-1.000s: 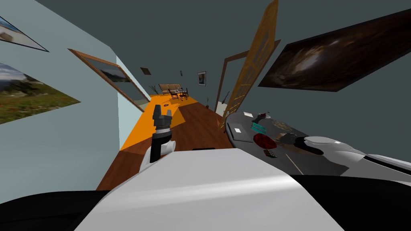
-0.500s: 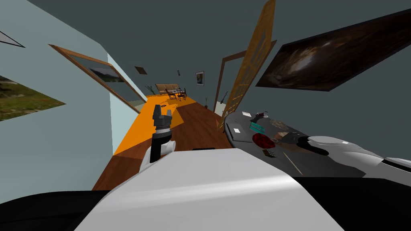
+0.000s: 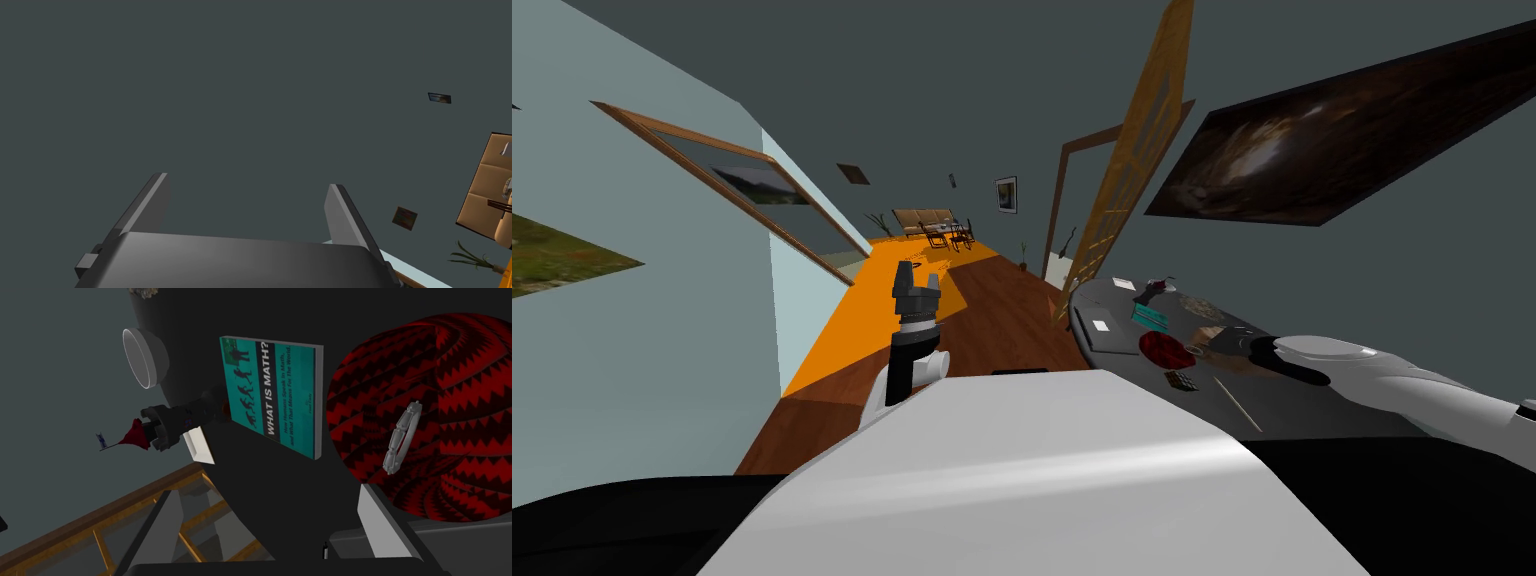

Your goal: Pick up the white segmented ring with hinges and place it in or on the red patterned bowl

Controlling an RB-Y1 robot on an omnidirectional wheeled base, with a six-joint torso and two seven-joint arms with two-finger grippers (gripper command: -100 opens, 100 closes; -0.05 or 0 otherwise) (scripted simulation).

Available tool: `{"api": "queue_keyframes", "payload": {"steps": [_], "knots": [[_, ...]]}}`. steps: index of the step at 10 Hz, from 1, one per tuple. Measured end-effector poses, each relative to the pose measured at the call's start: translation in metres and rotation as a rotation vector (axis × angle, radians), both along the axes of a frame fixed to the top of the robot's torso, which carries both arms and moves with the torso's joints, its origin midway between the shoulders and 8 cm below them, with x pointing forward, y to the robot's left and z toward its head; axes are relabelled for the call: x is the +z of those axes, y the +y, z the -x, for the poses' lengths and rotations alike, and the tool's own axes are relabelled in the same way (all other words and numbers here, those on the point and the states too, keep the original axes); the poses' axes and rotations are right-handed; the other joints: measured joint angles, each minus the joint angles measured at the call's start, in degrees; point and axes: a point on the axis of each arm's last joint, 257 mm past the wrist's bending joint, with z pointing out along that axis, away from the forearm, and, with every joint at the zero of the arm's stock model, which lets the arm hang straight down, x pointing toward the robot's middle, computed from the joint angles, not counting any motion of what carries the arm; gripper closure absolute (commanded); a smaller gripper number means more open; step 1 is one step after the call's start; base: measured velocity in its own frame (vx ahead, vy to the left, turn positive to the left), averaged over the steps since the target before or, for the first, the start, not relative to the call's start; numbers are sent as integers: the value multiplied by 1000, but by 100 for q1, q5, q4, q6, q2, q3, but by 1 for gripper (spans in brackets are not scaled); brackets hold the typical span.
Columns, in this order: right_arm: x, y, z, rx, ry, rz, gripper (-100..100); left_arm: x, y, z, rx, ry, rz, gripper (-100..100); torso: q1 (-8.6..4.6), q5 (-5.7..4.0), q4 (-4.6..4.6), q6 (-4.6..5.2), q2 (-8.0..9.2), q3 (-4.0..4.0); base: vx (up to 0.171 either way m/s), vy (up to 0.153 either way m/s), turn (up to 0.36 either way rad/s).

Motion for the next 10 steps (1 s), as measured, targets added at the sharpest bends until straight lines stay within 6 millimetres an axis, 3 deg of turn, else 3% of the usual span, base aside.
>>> {"api": "queue_keyframes", "payload": {"steps": [5, 10], "knots": [[13, 12, -10, 41, 3, 0, -100, 0, 0, 0, 0, 0, 0, 0, 1, -1, -3, -3, -12, -8, 56, -2, -86], [10, 37, -21, 86, 18, -23, -100, 0, 0, 0, 0, 0, 0, 0, -1, -3, -3, -8, -7, -5, 45, -4, -75]]}}
